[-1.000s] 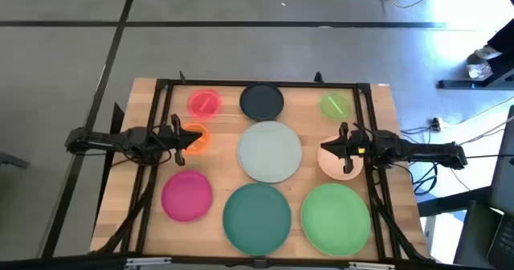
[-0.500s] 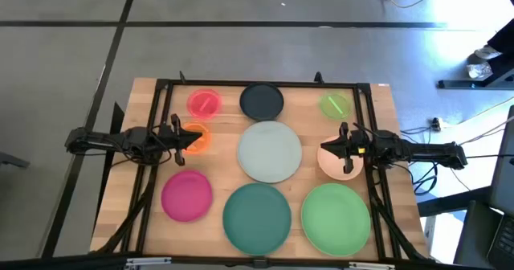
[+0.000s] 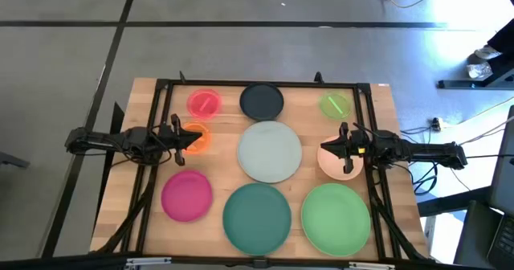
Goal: Stack plastic plates
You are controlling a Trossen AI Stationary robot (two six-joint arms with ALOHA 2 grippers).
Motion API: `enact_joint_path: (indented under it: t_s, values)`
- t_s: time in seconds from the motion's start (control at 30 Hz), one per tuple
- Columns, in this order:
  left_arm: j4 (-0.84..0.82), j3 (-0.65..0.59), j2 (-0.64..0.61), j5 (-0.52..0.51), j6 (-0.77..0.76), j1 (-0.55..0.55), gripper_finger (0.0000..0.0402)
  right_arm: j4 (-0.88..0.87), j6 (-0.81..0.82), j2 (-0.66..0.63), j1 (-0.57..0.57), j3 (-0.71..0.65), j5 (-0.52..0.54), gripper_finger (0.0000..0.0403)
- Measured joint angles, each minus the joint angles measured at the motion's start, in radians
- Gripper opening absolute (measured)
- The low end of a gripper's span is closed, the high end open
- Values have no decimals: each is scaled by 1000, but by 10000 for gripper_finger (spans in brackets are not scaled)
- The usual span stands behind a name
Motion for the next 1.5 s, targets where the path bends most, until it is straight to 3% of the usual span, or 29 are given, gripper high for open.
enact_joint_path:
  t_s: [0.47,0.6,0.9,1.03,1.2,1.37,1.5]
  values:
    - [0,0,0,-1,0,0,0,0,0,0,0,0,0,19]
    - [23,0,0,-76,14,4,0,0,0,0,0,0,0,19]
    - [381,1,0,-114,51,15,0,2,0,0,0,0,1,19]
    - [401,1,10,-31,79,43,0,45,1,0,0,-2,58,19]
    - [499,0,131,120,103,72,0,133,1,0,0,-2,72,19]
    - [640,2,291,135,129,82,0,242,-8,0,0,-2,85,19]
    - [664,45,439,144,104,79,0,259,-43,5,0,-2,121,19]
